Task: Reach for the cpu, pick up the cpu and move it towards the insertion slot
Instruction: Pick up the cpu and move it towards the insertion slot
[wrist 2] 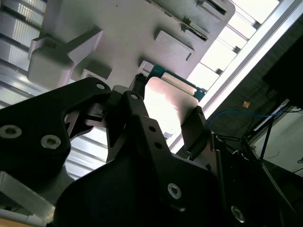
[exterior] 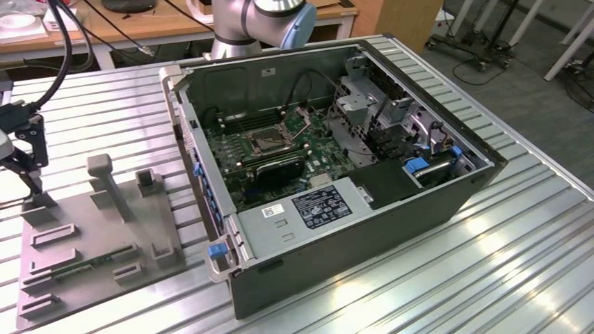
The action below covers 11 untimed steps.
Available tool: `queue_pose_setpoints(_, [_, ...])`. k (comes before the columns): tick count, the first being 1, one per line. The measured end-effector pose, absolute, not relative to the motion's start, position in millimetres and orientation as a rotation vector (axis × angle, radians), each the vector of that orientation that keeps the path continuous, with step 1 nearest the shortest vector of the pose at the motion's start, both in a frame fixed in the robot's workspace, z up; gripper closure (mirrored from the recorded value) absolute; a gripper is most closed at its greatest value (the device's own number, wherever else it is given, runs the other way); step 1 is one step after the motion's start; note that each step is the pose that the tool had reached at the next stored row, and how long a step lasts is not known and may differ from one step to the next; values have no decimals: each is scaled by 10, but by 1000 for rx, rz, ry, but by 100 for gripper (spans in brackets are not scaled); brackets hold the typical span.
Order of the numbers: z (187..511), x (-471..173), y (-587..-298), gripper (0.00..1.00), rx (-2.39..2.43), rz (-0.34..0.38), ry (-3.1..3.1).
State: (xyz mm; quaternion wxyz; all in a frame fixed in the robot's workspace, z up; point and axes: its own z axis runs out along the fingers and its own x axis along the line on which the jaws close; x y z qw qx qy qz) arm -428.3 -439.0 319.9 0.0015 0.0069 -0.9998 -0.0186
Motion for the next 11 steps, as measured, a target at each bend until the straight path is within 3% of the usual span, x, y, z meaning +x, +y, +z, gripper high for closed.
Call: queue_pose_setpoints(11, [3223,-4219,-4390,45,22,-59,-3138])
